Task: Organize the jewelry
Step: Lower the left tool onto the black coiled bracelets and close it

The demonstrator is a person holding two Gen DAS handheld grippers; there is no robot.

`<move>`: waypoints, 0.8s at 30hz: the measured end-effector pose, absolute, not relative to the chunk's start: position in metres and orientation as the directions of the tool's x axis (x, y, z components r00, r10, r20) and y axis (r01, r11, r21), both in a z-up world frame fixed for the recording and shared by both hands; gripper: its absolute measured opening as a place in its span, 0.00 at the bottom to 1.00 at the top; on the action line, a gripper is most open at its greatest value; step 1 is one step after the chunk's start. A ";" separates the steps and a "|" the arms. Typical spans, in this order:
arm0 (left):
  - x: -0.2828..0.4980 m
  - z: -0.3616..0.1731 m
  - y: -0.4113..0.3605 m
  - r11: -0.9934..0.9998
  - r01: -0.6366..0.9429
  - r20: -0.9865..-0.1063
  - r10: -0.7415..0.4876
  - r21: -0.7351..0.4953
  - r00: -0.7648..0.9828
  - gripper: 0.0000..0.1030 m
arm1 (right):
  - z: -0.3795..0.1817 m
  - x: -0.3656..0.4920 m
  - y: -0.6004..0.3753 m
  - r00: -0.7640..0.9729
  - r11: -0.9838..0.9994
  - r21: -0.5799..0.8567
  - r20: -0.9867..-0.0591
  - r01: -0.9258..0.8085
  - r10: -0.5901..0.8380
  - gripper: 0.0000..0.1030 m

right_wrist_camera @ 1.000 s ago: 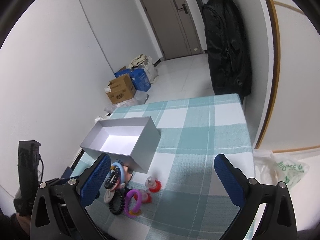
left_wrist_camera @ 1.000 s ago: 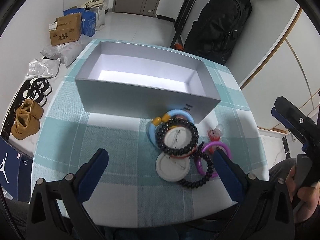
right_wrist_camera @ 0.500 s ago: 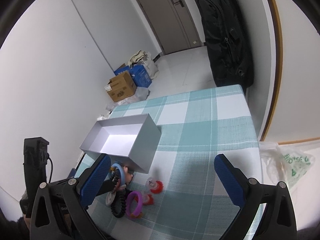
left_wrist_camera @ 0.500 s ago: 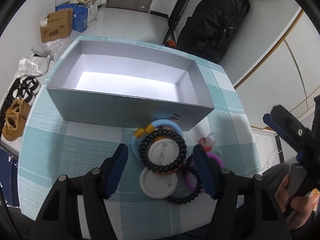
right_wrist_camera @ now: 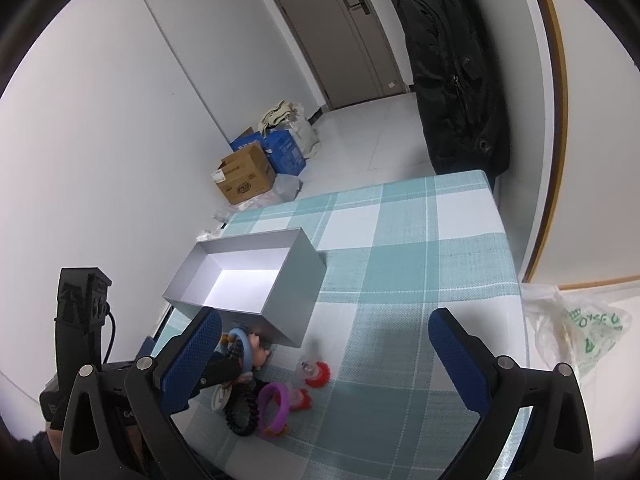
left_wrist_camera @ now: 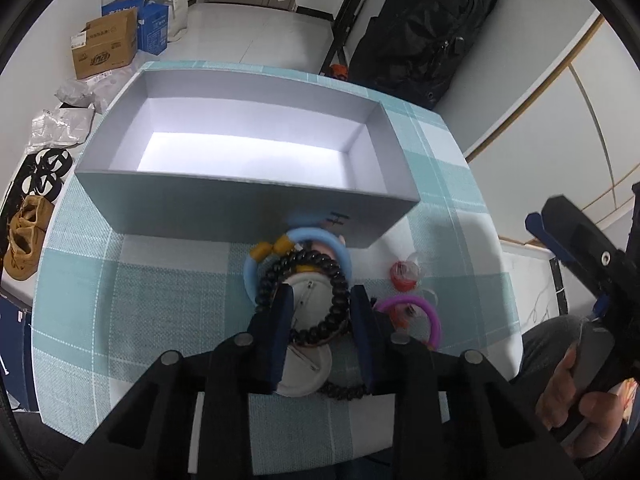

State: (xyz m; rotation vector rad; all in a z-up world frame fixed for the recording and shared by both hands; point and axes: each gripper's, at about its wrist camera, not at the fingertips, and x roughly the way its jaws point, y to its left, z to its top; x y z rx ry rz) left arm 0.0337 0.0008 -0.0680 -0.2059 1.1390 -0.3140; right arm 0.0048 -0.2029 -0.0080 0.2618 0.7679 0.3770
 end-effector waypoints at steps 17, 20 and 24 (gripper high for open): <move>0.032 -0.056 0.008 0.912 0.142 -0.820 -0.408 -0.385 0.402 0.05 | -0.008 0.001 -0.200 0.671 0.916 0.328 -0.627 -0.233 0.395 1.00; 0.031 -0.048 0.011 0.897 0.151 -0.792 -0.439 -0.416 0.424 0.05 | -0.007 -0.001 -0.198 0.673 0.918 0.315 -0.627 -0.242 0.393 1.00; 0.034 -0.042 0.024 0.857 0.130 -0.744 -0.501 -0.499 0.441 0.05 | -0.010 -0.003 -0.191 0.653 0.913 0.305 -0.639 -0.270 0.407 1.00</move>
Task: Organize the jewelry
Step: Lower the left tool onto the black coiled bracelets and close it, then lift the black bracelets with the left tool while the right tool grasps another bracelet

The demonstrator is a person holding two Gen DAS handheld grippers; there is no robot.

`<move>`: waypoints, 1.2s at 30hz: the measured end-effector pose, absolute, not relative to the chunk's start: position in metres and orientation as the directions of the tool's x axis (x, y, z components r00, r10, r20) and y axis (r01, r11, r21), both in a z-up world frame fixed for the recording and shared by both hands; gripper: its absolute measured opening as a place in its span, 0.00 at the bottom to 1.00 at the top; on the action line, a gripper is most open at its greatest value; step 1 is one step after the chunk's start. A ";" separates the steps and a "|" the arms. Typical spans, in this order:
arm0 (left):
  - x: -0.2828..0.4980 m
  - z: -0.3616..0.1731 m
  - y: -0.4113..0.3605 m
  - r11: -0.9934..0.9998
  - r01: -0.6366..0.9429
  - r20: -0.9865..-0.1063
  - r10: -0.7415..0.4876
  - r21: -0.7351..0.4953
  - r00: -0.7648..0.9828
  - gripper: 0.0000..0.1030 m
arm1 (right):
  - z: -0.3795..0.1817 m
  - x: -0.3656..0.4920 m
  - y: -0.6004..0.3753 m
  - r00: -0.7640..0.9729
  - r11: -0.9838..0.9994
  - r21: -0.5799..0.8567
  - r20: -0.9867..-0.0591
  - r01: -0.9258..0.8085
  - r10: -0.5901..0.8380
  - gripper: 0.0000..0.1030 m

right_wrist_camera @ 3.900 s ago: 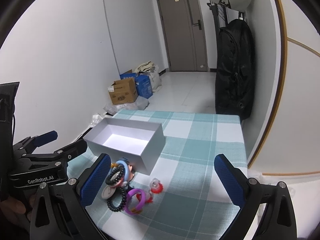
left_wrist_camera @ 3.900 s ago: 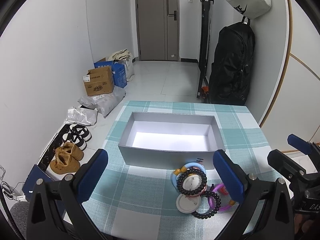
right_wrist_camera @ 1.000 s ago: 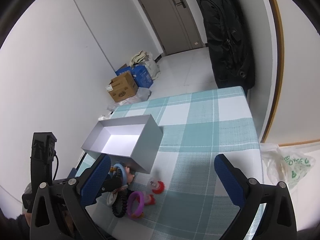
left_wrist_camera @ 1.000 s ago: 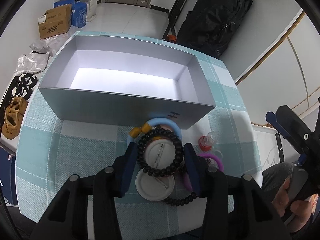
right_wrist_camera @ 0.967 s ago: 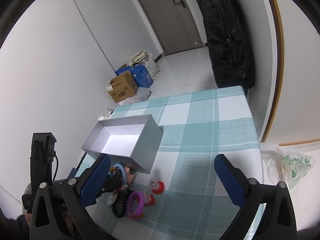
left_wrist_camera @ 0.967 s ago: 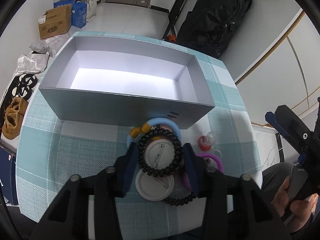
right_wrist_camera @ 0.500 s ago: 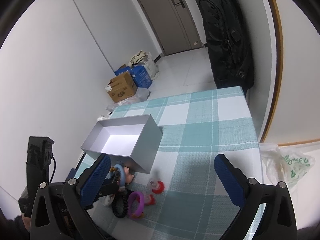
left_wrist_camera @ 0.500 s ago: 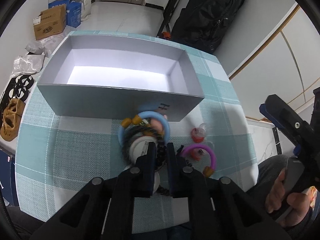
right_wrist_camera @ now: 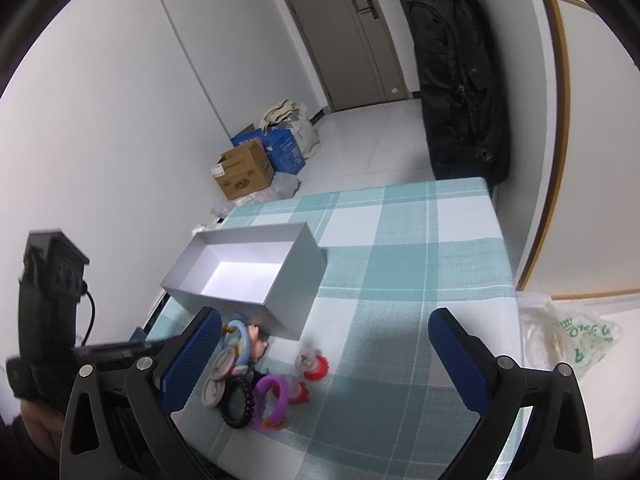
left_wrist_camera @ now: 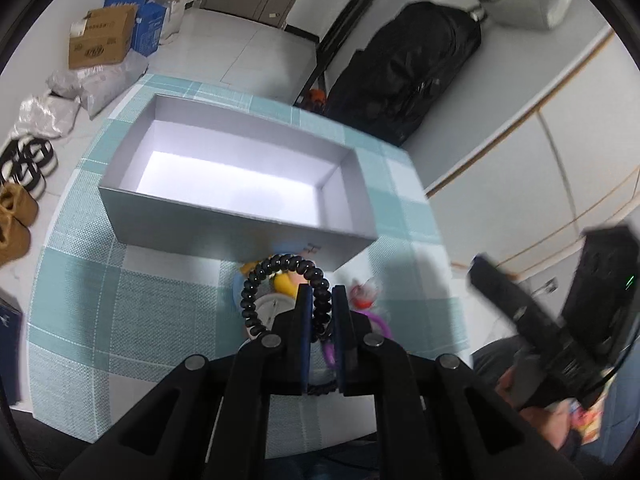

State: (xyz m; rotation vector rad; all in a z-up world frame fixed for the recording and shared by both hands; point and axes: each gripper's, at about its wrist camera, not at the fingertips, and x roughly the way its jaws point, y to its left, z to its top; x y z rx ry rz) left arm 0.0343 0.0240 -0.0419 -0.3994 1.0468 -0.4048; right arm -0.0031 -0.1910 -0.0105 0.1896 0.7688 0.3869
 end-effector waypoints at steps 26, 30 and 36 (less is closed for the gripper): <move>0.026 -0.015 0.061 0.800 0.133 -0.650 -0.560 -0.585 0.513 0.05 | -0.051 -0.034 -0.098 0.445 0.835 0.168 -0.782 -0.524 0.437 0.46; 0.024 -0.015 0.062 0.811 0.132 -0.660 -0.548 -0.570 0.514 0.05 | -0.060 -0.029 -0.093 0.442 0.844 0.098 -0.817 -0.527 0.371 0.36; 0.024 -0.017 0.066 0.815 0.117 -0.666 -0.537 -0.567 0.517 0.05 | -0.071 -0.023 -0.088 0.447 0.845 0.010 -0.845 -0.535 0.293 0.11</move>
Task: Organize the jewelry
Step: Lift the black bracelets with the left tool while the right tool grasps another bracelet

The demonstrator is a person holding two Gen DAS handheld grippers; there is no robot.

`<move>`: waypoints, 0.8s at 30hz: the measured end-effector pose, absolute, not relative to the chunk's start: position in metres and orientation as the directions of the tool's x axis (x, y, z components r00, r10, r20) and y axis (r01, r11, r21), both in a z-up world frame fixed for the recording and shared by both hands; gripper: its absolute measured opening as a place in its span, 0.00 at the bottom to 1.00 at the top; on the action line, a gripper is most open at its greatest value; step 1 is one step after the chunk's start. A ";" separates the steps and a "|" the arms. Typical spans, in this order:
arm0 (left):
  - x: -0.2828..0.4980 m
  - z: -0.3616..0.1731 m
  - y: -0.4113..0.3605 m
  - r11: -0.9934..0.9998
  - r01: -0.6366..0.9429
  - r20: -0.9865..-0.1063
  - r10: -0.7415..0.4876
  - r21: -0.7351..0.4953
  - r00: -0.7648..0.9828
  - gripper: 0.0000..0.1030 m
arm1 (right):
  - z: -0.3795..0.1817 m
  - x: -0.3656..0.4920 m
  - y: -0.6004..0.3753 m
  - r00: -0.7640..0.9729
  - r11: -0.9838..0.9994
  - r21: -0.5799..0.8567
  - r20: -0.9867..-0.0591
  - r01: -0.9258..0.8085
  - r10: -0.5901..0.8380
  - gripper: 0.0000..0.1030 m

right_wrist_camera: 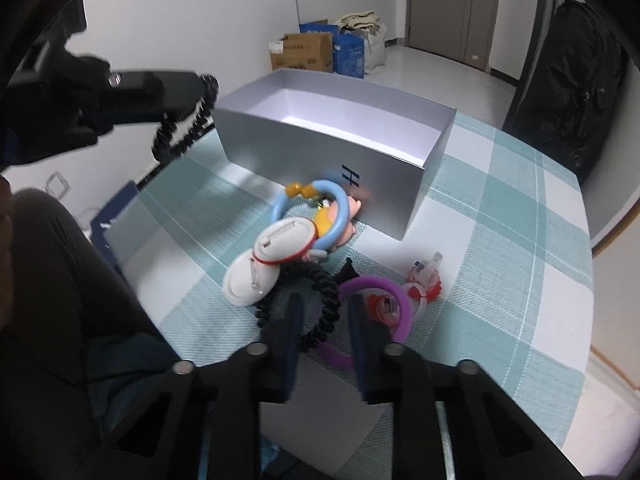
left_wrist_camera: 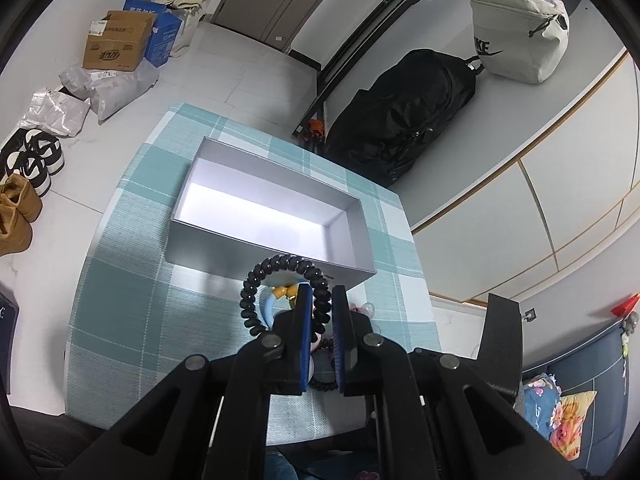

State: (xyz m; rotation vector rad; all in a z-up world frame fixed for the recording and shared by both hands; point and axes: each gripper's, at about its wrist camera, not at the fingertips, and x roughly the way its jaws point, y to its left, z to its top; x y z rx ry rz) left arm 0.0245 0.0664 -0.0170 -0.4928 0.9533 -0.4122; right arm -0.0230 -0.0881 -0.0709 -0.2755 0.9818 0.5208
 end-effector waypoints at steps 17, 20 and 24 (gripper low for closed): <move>0.025 -0.015 0.066 0.809 0.123 -0.648 -0.543 -0.575 0.534 0.05 | -0.029 -0.016 -0.126 0.496 0.862 0.205 -0.746 -0.464 0.445 0.08; 0.026 -0.011 0.064 0.819 0.130 -0.647 -0.529 -0.560 0.549 0.05 | -0.016 -0.015 -0.130 0.510 0.854 0.245 -0.715 -0.459 0.479 0.09; 0.036 -0.007 0.061 0.835 0.126 -0.660 -0.507 -0.535 0.555 0.05 | 0.000 -0.003 -0.134 0.520 0.844 0.278 -0.686 -0.459 0.509 0.08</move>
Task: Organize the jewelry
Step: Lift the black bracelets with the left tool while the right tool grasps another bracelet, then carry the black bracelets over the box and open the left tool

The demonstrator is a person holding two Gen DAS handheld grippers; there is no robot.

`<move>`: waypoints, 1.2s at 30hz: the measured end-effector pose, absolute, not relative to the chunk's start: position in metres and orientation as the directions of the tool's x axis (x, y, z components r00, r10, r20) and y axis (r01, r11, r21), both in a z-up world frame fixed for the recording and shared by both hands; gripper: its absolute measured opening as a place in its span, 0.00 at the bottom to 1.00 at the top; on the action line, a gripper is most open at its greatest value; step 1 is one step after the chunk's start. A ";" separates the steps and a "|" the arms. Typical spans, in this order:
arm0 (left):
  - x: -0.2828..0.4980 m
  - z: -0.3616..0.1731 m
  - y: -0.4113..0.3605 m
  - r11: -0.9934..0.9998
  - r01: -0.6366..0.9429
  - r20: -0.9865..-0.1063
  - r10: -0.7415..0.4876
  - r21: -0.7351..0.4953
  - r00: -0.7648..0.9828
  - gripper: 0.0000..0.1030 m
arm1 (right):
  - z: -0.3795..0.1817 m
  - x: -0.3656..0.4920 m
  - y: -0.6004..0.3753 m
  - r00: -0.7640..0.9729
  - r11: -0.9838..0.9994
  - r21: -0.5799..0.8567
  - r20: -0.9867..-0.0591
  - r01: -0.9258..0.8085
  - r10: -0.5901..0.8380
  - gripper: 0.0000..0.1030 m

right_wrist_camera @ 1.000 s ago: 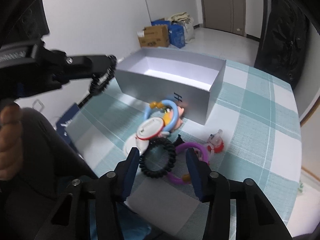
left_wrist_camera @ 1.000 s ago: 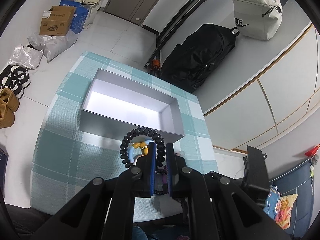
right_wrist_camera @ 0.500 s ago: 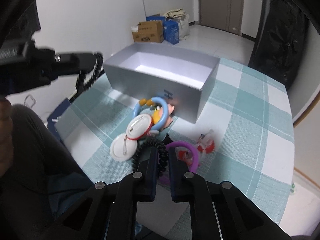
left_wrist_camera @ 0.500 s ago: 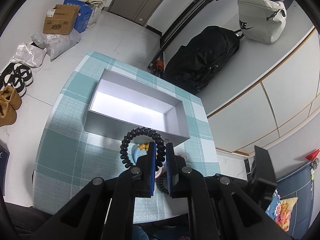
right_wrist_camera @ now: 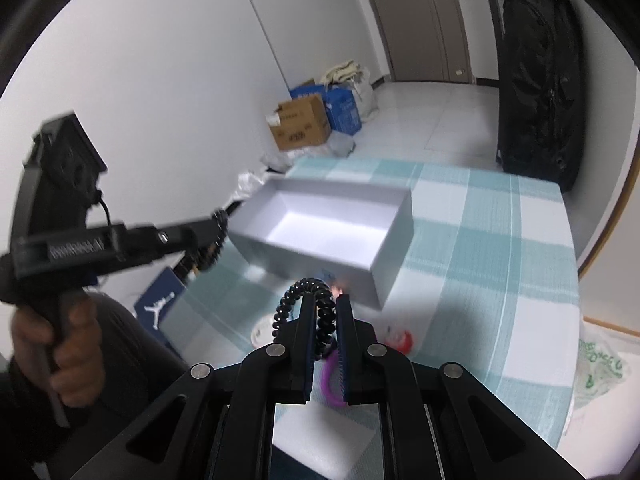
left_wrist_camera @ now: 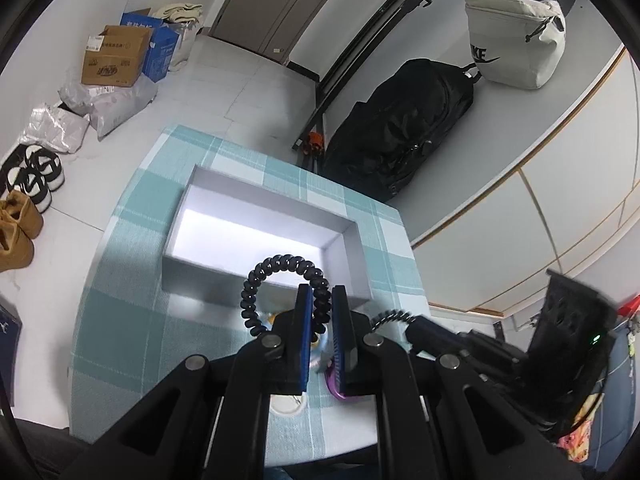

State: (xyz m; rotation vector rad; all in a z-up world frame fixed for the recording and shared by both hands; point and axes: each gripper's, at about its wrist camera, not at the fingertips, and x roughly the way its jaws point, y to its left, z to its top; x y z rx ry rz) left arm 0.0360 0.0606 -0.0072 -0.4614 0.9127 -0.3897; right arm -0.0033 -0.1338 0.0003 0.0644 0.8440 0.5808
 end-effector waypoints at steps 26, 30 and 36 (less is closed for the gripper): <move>0.116 -0.038 0.043 0.886 0.072 -0.771 -0.437 -0.459 0.464 0.05 | -0.002 0.110 -0.131 0.472 0.811 0.387 -0.669 -0.438 0.574 0.08; 0.118 -0.040 0.043 0.890 0.074 -0.778 -0.431 -0.449 0.457 0.05 | -0.005 0.114 -0.127 0.465 0.814 0.368 -0.682 -0.449 0.565 0.08; 0.125 -0.042 0.042 0.878 0.072 -0.772 -0.453 -0.474 0.446 0.05 | -0.018 0.119 -0.121 0.425 0.810 0.385 -0.705 -0.443 0.567 0.09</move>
